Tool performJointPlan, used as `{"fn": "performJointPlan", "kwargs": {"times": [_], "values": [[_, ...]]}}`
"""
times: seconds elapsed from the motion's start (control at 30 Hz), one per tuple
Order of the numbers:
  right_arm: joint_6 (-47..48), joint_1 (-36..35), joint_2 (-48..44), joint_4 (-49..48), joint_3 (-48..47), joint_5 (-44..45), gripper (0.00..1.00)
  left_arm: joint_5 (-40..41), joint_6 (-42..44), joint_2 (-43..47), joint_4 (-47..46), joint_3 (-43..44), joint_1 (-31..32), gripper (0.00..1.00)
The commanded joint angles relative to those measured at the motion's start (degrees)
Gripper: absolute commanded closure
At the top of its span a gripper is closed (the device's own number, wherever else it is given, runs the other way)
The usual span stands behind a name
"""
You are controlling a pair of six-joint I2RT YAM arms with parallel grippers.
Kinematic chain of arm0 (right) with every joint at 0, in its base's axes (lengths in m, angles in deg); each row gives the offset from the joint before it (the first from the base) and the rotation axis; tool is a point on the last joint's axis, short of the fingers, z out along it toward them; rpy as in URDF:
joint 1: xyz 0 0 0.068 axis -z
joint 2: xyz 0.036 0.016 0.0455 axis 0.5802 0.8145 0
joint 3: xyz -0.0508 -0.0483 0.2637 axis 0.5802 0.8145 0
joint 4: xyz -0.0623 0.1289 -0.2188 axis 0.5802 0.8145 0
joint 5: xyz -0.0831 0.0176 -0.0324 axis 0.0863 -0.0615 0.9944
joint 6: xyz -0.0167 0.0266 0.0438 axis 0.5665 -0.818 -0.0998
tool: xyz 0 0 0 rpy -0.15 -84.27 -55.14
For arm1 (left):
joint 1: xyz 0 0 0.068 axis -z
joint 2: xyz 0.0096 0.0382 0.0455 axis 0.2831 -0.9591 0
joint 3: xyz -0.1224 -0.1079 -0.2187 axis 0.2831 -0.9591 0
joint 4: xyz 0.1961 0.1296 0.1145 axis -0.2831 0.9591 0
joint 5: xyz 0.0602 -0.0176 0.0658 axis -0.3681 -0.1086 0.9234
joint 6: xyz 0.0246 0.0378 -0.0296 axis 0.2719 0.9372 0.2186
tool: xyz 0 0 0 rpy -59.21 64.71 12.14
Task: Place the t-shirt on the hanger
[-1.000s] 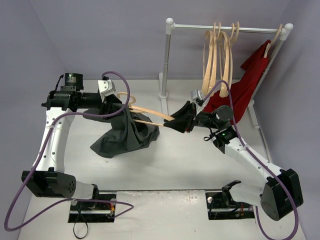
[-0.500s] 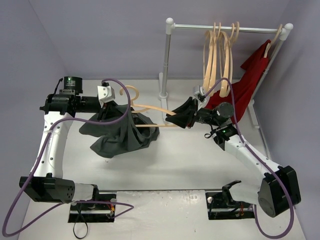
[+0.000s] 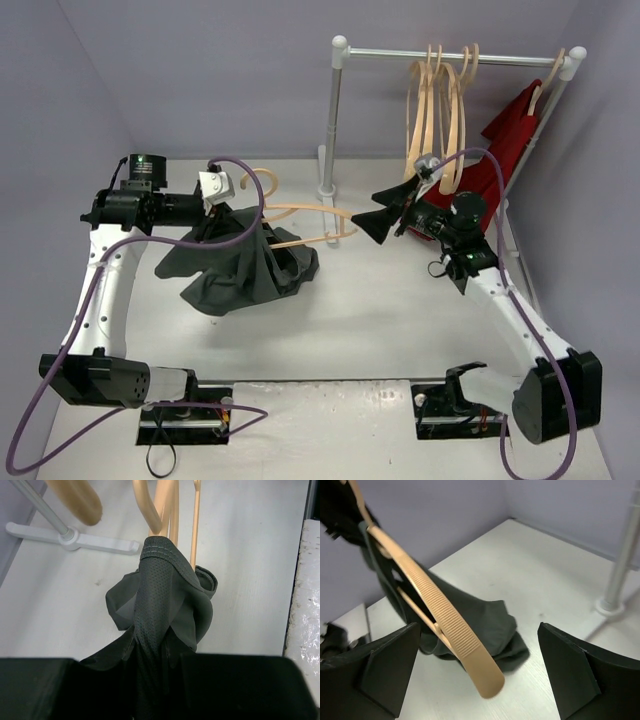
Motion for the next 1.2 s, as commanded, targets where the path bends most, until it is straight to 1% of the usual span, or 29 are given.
{"fn": "performJointPlan", "kwargs": {"times": [0.0,0.03,0.13,0.2,0.27,0.33,0.4,0.47,0.53,0.57,0.63,0.7,0.9,1.03,1.17], "values": [[-0.14,0.04,-7.18,3.27,-2.47,14.81,0.01,1.77,-2.62,1.88,-2.6,2.42,0.12,1.0],[-0.88,-0.15,-9.13,4.03,-1.8,17.28,0.08,3.16,-4.9,1.86,-3.17,3.04,0.31,1.0],[-3.11,-2.0,-11.9,5.79,-0.07,21.44,0.19,6.69,-8.56,2.17,-3.97,3.98,0.82,1.0],[-4.02,-4.71,-12.95,6.51,1.51,23.97,0.24,9.59,-11.47,2.72,-5.0,4.45,1.71,1.0],[-4.64,-10.05,-13.3,7.22,3.57,29.29,0.29,14.15,-15.07,3.65,-6.84,4.36,3.11,1.0],[-5.23,-14.4,-12.57,7.28,4.47,33.07,0.31,15.44,-16.06,4.74,-7.59,3.63,3.79,1.0],[-6.37,-20.24,-9.99,7.25,4.72,37.75,0.34,16.29,-18.07,6.04,-9.87,2.43,4.12,1.0],[-7.45,-24.07,-7.84,7.19,4.45,41.24,0.35,17.26,-19.11,7.89,-11.14,1.0,4.2,1.0],[-10.28,-29.4,-4.47,7.17,3.64,46.42,0.36,19.27,-20.76,9.59,-12.72,-0.24,4.27,1.0],[-11.03,-29.78,-3.49,7.09,3.19,47.86,0.36,19.63,-21.06,10.17,-12.82,-0.45,4.29,1.0],[-12.7,-33.49,-1.5,6.94,1.65,52.79,0.36,20.01,-21.73,11.71,-13.11,-0.96,4.58,1.0],[-13.1,-35.48,0.86,6.48,0.63,55.06,0.38,19.56,-21.83,12.64,-13.15,-1.68,4.76,1.0],[-13.15,-40.06,8.62,4.61,-3.86,58.0,0.43,19.7,-22.91,14.03,-13.15,-3.03,5.27,1.0],[-13.99,-41.09,11.94,3.6,-5.42,60.65,0.44,19.81,-23.84,14.3,-13.49,-3.47,5.52,1.0],[-14.89,-41.03,15.51,3.32,-6.67,60.94,0.48,19.92,-24.35,14.8,-14.2,-4.02,5.67,1.0]]}}
